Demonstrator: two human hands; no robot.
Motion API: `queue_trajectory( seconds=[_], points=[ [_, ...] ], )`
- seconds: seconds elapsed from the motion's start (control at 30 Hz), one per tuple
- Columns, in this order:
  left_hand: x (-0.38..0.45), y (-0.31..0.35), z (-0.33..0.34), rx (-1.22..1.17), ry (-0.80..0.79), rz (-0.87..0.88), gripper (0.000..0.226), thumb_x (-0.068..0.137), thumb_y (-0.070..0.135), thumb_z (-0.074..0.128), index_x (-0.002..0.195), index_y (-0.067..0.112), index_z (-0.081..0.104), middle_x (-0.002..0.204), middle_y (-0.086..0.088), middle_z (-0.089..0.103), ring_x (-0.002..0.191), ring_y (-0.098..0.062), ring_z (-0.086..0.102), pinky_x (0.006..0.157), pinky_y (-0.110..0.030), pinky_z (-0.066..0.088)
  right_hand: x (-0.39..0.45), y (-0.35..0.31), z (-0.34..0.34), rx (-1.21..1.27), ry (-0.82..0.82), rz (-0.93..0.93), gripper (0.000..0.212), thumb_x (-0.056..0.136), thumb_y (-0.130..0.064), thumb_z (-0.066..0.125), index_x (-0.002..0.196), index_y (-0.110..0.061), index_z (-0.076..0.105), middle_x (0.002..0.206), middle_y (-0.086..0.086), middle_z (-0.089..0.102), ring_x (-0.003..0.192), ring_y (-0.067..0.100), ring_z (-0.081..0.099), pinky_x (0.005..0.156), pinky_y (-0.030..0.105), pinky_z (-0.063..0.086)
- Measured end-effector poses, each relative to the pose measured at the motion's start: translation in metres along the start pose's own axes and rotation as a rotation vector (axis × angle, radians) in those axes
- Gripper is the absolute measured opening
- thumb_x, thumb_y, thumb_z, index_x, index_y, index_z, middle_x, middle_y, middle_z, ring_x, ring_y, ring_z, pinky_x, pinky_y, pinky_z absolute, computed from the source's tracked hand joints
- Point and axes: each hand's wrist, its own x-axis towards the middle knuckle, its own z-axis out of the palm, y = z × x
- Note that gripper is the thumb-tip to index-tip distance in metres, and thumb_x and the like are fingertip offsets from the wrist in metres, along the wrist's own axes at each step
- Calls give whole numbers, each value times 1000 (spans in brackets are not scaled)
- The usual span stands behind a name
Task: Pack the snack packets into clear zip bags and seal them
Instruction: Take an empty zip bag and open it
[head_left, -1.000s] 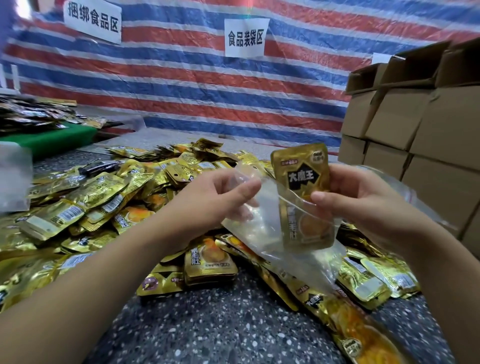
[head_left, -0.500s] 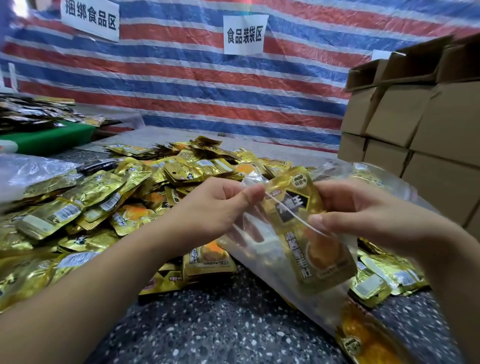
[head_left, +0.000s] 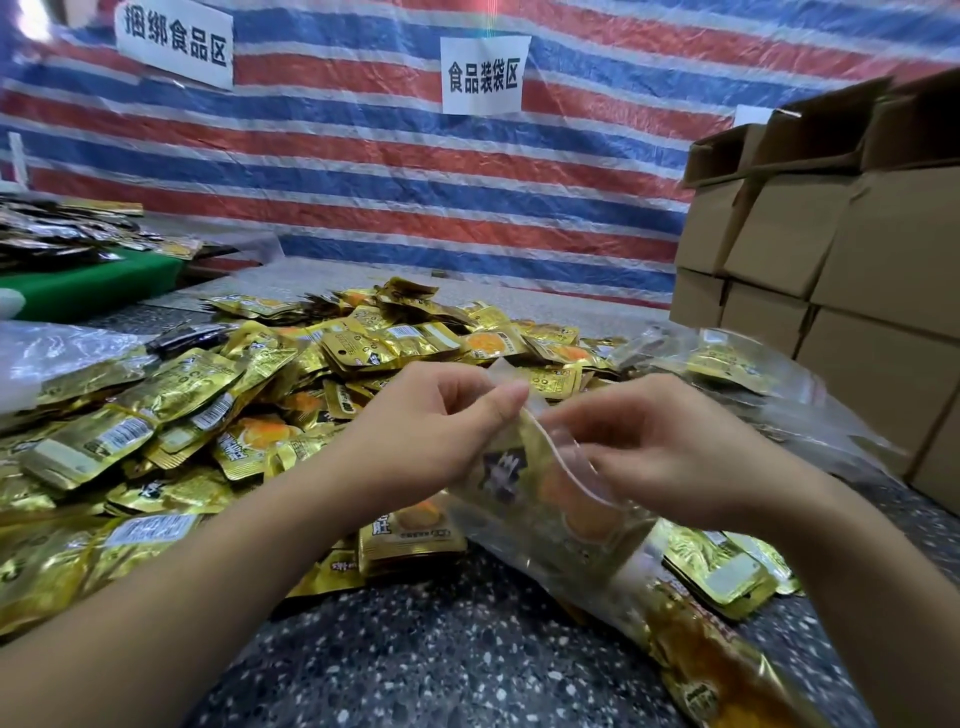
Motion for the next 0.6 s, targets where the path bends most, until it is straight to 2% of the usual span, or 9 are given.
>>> queue_trajectory(
  seconds=[0.1, 0.17, 0.23, 0.33, 0.4, 0.5, 0.6],
  points=[
    [1, -4, 3, 50, 48, -4, 30, 96, 39, 55, 79, 26, 76, 74, -10, 72, 72, -33, 69, 70, -50, 57, 2, 0, 6, -87, -7, -31, 28, 100, -30, 55, 81, -31, 75, 62, -5, 65, 55, 20, 55, 52, 40, 46],
    [2, -5, 1, -21, 121, -57, 34, 97, 35, 54, 76, 20, 76, 72, -9, 73, 63, -28, 68, 62, -41, 58, 2, 2, 1, -49, 61, -25, 40, 95, -50, 48, 74, -25, 70, 62, 1, 63, 55, 20, 57, 49, 41, 44],
    [6, -4, -5, -204, 181, -109, 37, 97, 34, 53, 76, 11, 73, 74, -11, 74, 58, -24, 69, 52, -34, 57, 0, 3, -7, -13, 154, -95, 48, 89, -59, 47, 77, -20, 71, 67, 4, 66, 59, 18, 62, 50, 37, 45],
    [9, -1, -12, -400, 170, -57, 33, 93, 37, 52, 76, 17, 72, 81, -10, 76, 61, -24, 73, 48, -27, 54, -2, 3, -9, -40, 282, -250, 22, 87, -40, 70, 84, -19, 74, 75, -6, 71, 68, 11, 67, 56, 18, 51],
    [9, 0, -15, -441, 146, -1, 30, 87, 43, 54, 76, 24, 74, 84, -10, 76, 64, -25, 73, 50, -26, 54, -1, 1, -6, -78, 410, -354, 5, 85, -24, 71, 86, -19, 73, 72, -9, 70, 67, 8, 66, 59, 15, 51],
    [8, 1, -19, -478, 86, 22, 36, 76, 56, 61, 87, 24, 73, 91, -10, 76, 74, -28, 75, 56, -27, 57, 2, 2, -5, -47, 590, -418, 6, 84, -19, 71, 89, -18, 72, 77, -8, 70, 64, 10, 65, 57, 23, 53],
    [6, -1, -19, -314, -75, -72, 48, 70, 56, 64, 101, 20, 70, 98, -4, 77, 86, -27, 74, 73, -39, 61, 3, 4, -6, -68, 711, -419, 9, 84, -19, 71, 93, -16, 70, 80, -9, 70, 65, 5, 65, 60, 17, 52]
  ],
)
